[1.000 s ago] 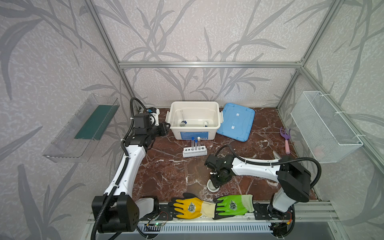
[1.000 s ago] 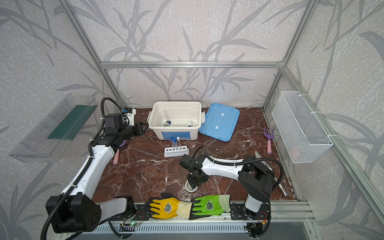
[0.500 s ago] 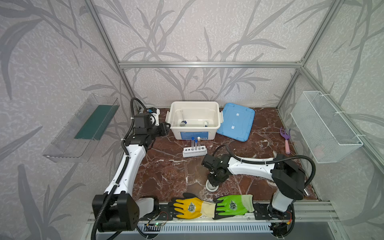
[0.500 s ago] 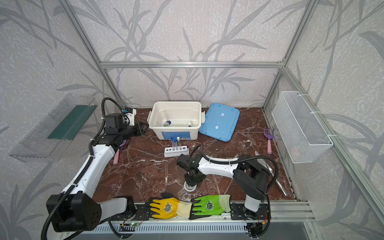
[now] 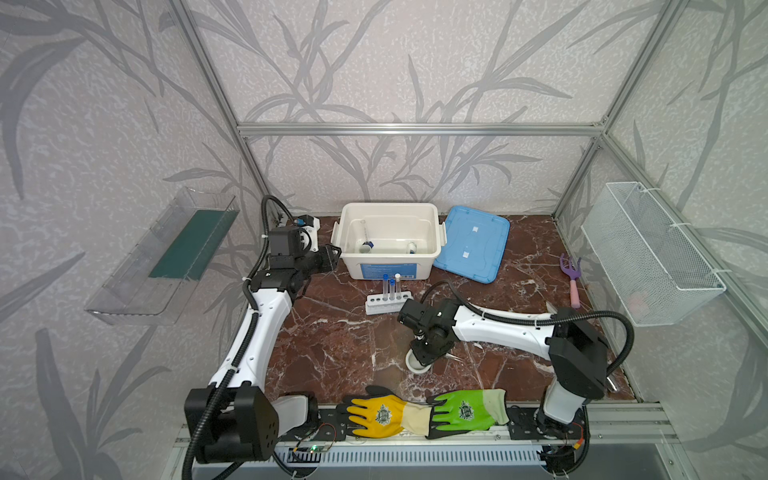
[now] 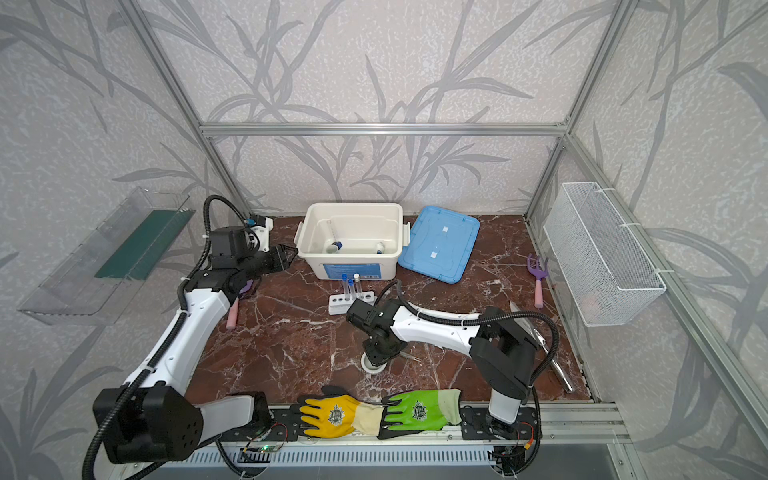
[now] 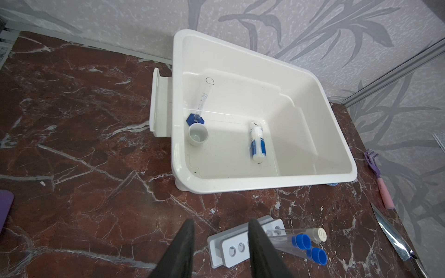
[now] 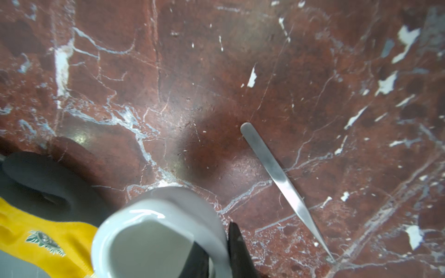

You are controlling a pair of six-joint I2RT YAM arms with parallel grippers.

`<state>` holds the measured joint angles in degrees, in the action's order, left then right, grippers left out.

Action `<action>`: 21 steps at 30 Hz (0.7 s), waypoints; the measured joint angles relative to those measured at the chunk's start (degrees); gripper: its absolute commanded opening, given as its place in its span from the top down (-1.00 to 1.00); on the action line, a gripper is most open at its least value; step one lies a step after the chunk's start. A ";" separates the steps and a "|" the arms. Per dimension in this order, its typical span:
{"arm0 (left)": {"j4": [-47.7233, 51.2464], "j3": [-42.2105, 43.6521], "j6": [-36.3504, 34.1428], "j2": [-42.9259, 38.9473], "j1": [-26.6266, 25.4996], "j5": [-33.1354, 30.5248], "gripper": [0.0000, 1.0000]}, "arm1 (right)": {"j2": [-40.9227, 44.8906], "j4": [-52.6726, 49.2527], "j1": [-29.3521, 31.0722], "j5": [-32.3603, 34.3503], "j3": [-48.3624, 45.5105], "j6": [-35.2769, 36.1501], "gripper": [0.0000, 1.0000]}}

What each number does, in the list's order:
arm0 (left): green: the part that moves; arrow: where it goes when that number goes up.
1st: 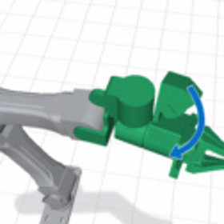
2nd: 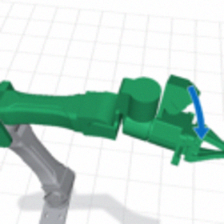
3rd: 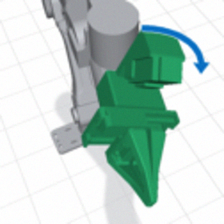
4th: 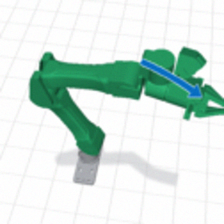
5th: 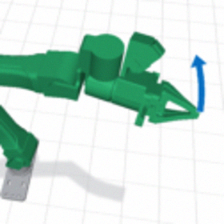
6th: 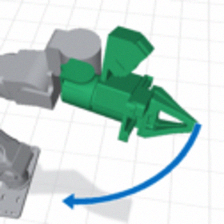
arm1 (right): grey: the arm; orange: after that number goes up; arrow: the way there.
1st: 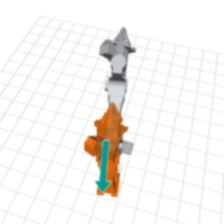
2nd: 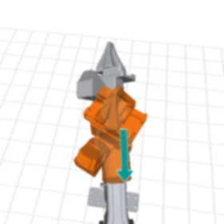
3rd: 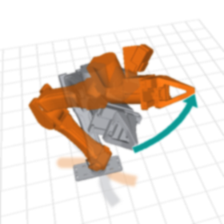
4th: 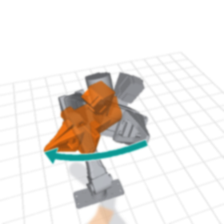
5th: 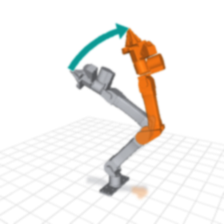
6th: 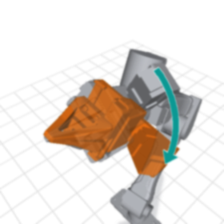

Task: Organize the chemistry lab equipment
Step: 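Lift the crucible with the right gripper and carry it over the tub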

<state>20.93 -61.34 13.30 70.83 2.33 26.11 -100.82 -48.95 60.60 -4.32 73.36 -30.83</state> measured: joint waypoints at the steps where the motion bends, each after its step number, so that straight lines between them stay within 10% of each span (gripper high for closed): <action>1: 0.00 0.00 -0.02 0.13 0.00 0.00 0.23 | -0.07 -1.25 -0.28 0.22 1.75 0.59 0.77; 21: 0.02 0.00 -0.28 2.05 0.04 1.09 0.23 | -11.96 -17.53 -12.94 6.93 44.83 11.41 0.79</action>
<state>20.95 -61.34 13.02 72.88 2.37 27.20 -112.77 -66.48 47.66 2.61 118.19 -19.42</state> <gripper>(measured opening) 0.386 0.142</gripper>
